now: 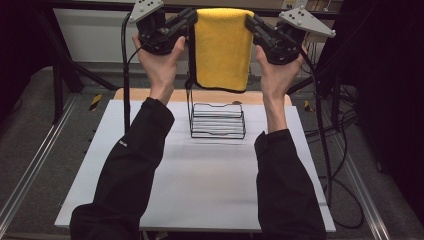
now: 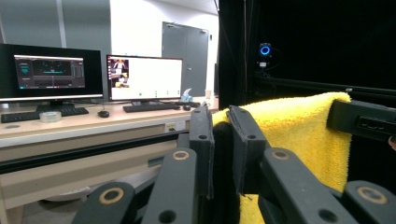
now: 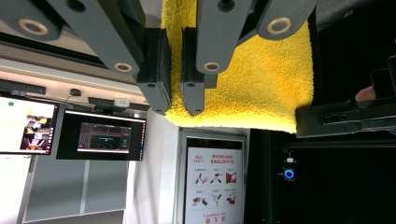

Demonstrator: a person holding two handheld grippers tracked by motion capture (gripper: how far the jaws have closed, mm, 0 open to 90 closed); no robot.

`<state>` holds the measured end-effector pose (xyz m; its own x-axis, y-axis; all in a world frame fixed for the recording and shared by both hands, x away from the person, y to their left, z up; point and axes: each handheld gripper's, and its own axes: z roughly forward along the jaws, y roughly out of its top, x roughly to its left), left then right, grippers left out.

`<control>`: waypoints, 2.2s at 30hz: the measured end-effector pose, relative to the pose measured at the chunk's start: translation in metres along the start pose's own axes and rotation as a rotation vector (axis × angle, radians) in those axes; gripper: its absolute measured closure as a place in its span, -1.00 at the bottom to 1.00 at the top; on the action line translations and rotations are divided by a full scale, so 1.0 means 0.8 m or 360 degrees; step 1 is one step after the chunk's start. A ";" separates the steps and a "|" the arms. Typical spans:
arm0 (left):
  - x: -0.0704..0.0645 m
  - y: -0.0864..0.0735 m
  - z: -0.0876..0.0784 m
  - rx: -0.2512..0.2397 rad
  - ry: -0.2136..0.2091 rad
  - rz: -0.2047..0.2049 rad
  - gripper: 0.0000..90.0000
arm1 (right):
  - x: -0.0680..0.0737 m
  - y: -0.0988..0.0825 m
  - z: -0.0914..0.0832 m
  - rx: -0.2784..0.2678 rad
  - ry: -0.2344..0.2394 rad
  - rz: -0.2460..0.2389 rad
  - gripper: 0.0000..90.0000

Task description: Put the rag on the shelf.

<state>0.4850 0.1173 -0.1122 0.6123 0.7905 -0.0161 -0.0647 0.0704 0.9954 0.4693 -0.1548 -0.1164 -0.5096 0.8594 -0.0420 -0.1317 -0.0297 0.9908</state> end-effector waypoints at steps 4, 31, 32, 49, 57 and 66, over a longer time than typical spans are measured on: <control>0.002 0.008 0.009 0.0027 0.0029 0.0059 0.77 | -0.005 0.003 0.008 0.0001 -0.0009 0.0001 0.86; 0.031 0.004 0.060 0.0118 0.0114 0.0109 0.77 | -0.035 -0.012 0.064 0.0086 -0.0044 -0.0009 0.86; 0.032 0.003 0.061 0.0118 0.0117 0.0117 0.77 | -0.035 -0.012 0.064 0.0086 -0.0044 -0.0009 0.86; 0.041 -0.035 0.062 0.0185 0.0093 0.0168 0.77 | -0.033 -0.044 0.063 0.0180 -0.0032 -0.0056 0.86; 0.037 -0.058 0.056 0.0202 0.0062 0.0187 0.77 | -0.033 -0.063 0.050 0.0218 -0.0018 -0.0056 0.86; 0.036 -0.086 0.049 0.0251 0.0044 0.0175 0.77 | -0.031 -0.089 0.043 0.0270 0.0002 -0.0039 0.86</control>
<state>0.5382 0.1114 -0.1777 0.5863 0.8047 0.0930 -0.0041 -0.1119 0.9937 0.5205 -0.1565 -0.1818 -0.5090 0.8582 -0.0662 0.0014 0.0778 0.9970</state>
